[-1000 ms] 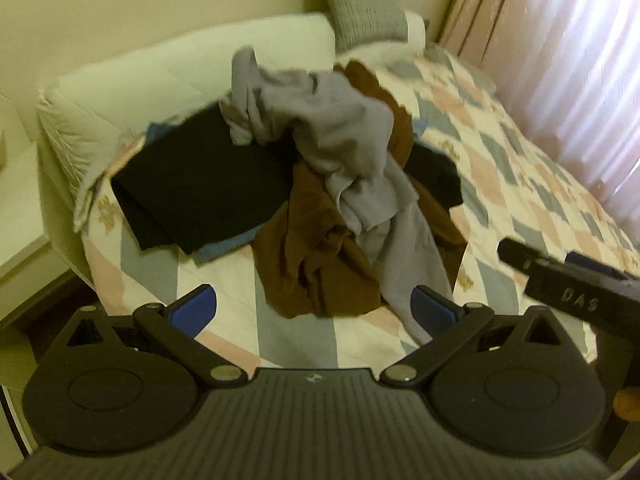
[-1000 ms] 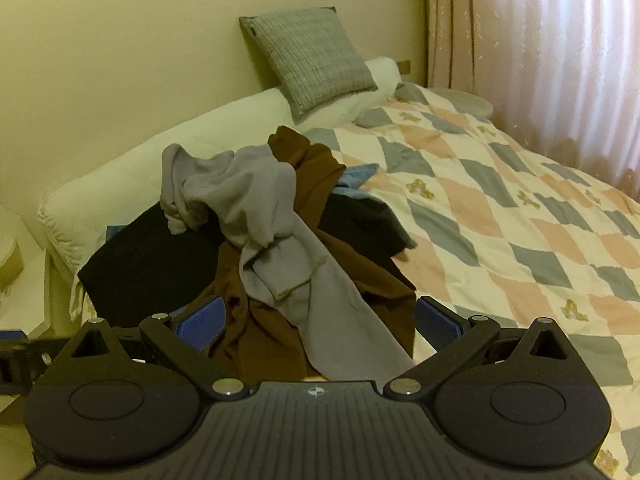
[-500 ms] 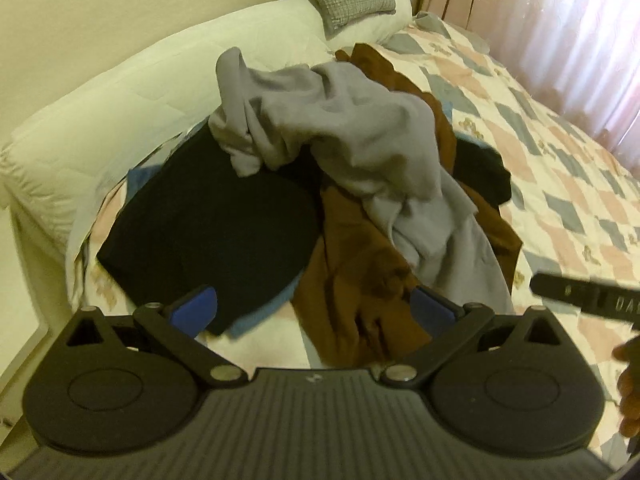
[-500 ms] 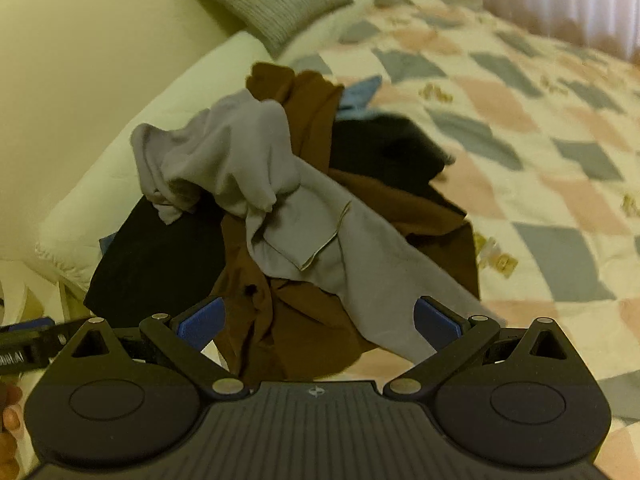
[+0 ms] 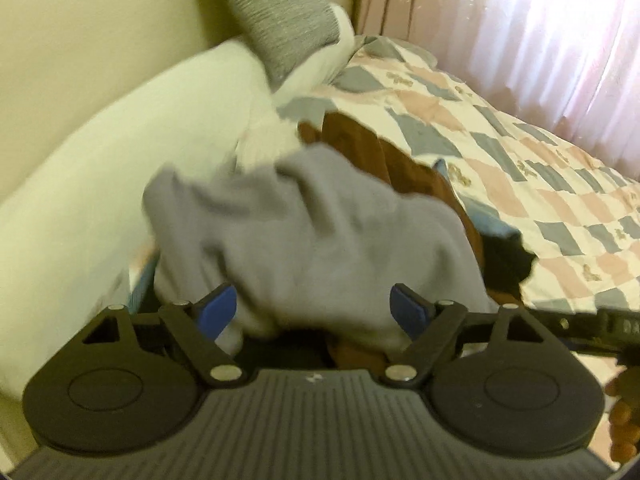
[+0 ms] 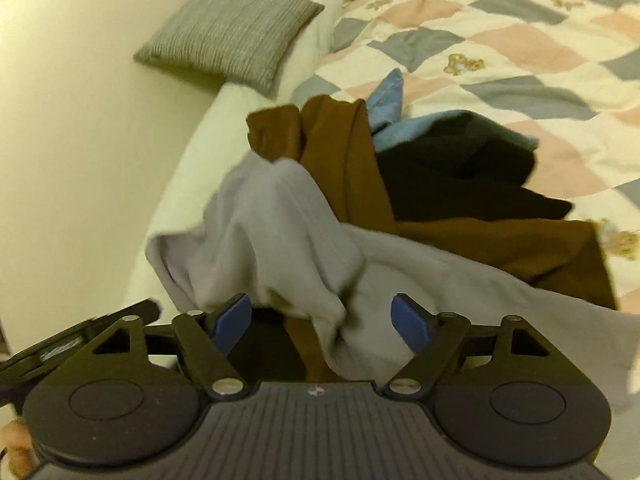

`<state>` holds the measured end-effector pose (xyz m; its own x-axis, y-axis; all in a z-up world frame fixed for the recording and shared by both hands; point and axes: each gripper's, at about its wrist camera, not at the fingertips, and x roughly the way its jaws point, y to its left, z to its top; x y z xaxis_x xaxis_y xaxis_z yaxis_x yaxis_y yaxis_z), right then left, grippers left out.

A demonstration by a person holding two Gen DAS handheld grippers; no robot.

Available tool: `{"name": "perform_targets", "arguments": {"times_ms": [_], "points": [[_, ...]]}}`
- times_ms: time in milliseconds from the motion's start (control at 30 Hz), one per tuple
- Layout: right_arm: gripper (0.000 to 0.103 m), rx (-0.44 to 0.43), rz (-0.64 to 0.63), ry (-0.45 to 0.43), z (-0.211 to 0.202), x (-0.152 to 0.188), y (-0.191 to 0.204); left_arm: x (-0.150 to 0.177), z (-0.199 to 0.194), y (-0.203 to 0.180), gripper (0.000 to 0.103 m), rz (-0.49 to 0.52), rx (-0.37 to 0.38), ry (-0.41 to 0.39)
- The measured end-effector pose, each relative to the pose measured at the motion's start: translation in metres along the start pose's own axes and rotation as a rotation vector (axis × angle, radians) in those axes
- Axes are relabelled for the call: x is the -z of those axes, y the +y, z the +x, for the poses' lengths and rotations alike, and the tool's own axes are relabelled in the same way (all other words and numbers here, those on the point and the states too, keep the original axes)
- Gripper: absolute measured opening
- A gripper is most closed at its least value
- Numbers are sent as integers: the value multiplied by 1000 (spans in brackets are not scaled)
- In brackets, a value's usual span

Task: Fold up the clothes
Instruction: 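Grasp the grey sweatpants with the left gripper while the right gripper grasps them too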

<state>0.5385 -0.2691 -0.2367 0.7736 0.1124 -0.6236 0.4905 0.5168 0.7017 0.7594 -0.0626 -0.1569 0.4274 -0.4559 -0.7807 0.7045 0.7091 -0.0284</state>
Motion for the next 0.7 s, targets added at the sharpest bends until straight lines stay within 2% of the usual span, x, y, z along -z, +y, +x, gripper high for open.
{"name": "perform_targets", "arguments": {"times_ms": [67, 100, 233, 333, 433, 500, 567, 600, 633, 667, 700], "points": [[73, -8, 20, -10, 9, -8, -1, -19, 18, 4, 74, 10, 16, 2], [69, -11, 27, -14, 14, -12, -2, -29, 27, 6, 73, 15, 27, 1], [62, -22, 20, -35, 30, -30, -1, -64, 66, 5, 73, 55, 36, -1], [62, -35, 15, -60, 42, -44, 0, -82, 104, 7, 76, 35, 32, 51], [66, -47, 20, -68, 55, -55, 1, -88, 136, 12, 80, -15, 68, 112], [71, -64, 33, -65, 63, -59, 0, -87, 153, 15, 80, -61, 102, 149], [74, -84, 46, -57, 71, -61, 0, -83, 163, 19, 75, -114, 136, 167], [74, -89, 53, -44, 76, -62, 0, -81, 167, 22, 69, -141, 152, 171], [73, -88, 58, -30, 81, -61, 0, -78, 169, 24, 47, -164, 159, 173], [65, -89, 57, -14, 85, -60, 1, -76, 170, 27, 23, -186, 165, 175], [40, -87, 41, 4, 88, -58, 3, -73, 167, 31, 16, -213, 182, 168]]}}
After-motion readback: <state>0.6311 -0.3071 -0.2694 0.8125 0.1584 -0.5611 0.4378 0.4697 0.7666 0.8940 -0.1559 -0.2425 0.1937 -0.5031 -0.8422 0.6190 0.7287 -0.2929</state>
